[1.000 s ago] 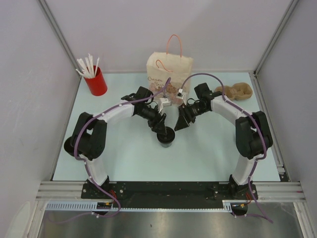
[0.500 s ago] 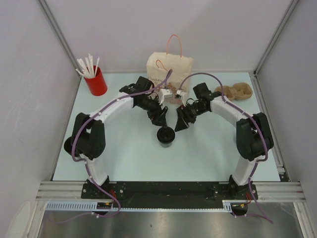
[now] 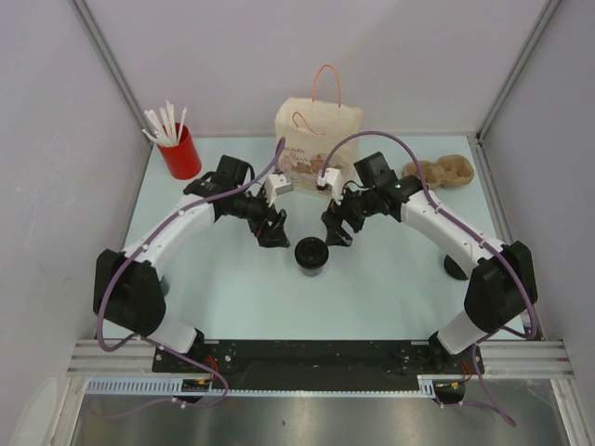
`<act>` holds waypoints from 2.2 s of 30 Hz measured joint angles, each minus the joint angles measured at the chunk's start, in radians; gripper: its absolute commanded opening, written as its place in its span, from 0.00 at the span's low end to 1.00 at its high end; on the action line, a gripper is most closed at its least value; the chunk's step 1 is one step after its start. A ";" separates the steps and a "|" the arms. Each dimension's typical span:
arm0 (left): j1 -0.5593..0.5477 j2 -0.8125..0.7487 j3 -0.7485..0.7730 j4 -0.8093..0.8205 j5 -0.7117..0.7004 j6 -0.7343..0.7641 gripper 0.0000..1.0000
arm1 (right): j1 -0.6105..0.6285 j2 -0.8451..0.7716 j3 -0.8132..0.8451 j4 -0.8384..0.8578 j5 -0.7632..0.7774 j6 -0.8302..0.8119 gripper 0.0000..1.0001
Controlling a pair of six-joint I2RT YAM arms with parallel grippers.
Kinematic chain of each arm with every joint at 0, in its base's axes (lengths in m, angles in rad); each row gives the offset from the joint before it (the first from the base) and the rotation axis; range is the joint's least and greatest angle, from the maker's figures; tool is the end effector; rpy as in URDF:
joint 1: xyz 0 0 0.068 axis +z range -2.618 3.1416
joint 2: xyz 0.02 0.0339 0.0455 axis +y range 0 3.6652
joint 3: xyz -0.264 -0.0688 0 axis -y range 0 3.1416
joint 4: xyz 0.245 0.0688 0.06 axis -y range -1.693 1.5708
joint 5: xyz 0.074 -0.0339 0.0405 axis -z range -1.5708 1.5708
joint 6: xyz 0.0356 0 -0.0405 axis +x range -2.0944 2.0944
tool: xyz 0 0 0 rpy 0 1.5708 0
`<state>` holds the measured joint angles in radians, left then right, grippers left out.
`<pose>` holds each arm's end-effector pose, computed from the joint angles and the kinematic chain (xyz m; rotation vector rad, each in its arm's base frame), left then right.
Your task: Pack the takeout coffee
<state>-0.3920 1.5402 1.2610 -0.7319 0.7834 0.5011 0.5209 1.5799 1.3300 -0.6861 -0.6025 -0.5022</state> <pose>0.2830 -0.1442 0.2835 1.2869 2.0314 -0.9474 0.2813 0.1847 0.2918 -1.3965 1.9842 0.7574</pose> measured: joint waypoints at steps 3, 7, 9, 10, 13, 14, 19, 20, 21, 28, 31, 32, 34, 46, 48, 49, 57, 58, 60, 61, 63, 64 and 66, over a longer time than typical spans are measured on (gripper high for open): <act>0.016 -0.051 -0.112 0.050 -0.014 -0.005 0.99 | 0.050 -0.011 -0.001 0.010 0.051 -0.024 0.86; 0.024 -0.051 -0.210 0.079 -0.018 -0.007 1.00 | 0.155 -0.018 -0.023 0.027 0.158 -0.079 0.77; 0.057 -0.048 -0.220 0.077 -0.001 -0.006 1.00 | 0.215 -0.019 -0.039 0.027 0.204 -0.107 0.76; 0.085 -0.048 -0.219 0.077 0.014 -0.006 1.00 | 0.245 -0.021 -0.044 0.026 0.220 -0.121 0.74; 0.192 -0.048 -0.206 0.062 0.050 -0.003 1.00 | 0.301 -0.021 -0.050 0.026 0.251 -0.149 0.71; 0.219 -0.050 -0.204 0.058 0.057 -0.002 0.99 | 0.310 -0.021 -0.051 0.027 0.259 -0.157 0.70; 0.282 -0.100 -0.209 0.031 0.057 0.006 0.99 | 0.326 -0.021 -0.051 0.027 0.281 -0.184 0.64; 0.281 -0.118 -0.212 0.026 0.057 0.009 0.99 | 0.328 -0.021 -0.051 0.027 0.283 -0.187 0.63; 0.281 -0.134 -0.215 0.021 0.057 0.013 0.99 | 0.329 -0.020 -0.051 0.028 0.284 -0.189 0.62; 0.283 -0.208 -0.261 0.019 0.058 0.024 0.99 | 0.356 -0.008 -0.053 0.034 0.284 -0.198 0.55; 0.285 -0.208 -0.276 0.019 0.058 0.031 0.99 | 0.368 0.001 -0.055 0.034 0.284 -0.199 0.49; 0.288 -0.208 -0.280 0.019 0.058 0.032 0.99 | 0.370 0.005 -0.056 0.035 0.284 -0.200 0.48; 0.291 -0.208 -0.287 0.019 0.058 0.034 0.99 | 0.375 0.016 -0.056 0.039 0.285 -0.200 0.47; 0.303 -0.208 -0.301 0.020 0.063 0.050 0.99 | 0.376 0.051 -0.064 0.089 0.315 -0.195 0.18; 0.304 -0.208 -0.301 0.020 0.063 0.050 0.99 | 0.377 0.058 -0.064 0.090 0.319 -0.193 0.09; 0.304 -0.208 -0.303 0.021 0.066 0.051 0.99 | 0.377 0.061 -0.064 0.093 0.317 -0.189 0.07; 0.307 -0.205 -0.307 0.027 0.069 0.057 1.00 | 0.377 0.063 -0.065 0.103 0.350 -0.169 0.00; 0.307 -0.205 -0.309 0.029 0.069 0.058 0.99 | 0.379 0.063 -0.065 0.108 0.364 -0.156 0.00; 0.310 -0.204 -0.312 0.031 0.069 0.058 0.99 | 0.380 0.063 -0.064 0.108 0.393 -0.128 0.00; 0.311 -0.203 -0.313 0.032 0.069 0.058 0.99 | 0.378 0.063 -0.061 0.102 0.408 -0.115 0.00; 0.311 -0.200 -0.313 0.034 0.069 0.058 0.99 | 0.365 0.063 -0.049 0.074 0.420 -0.088 0.00; 0.311 -0.199 -0.313 0.035 0.069 0.058 1.00 | 0.356 0.062 -0.042 0.059 0.424 -0.076 0.00; 0.312 -0.197 -0.314 0.035 0.069 0.058 1.00 | 0.324 0.057 -0.022 0.021 0.430 -0.050 0.00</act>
<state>-0.0799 1.3434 0.9474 -0.6971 0.8524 0.5587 0.8452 1.6367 1.3083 -0.6651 -0.1722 -0.5522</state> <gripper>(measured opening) 0.994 0.022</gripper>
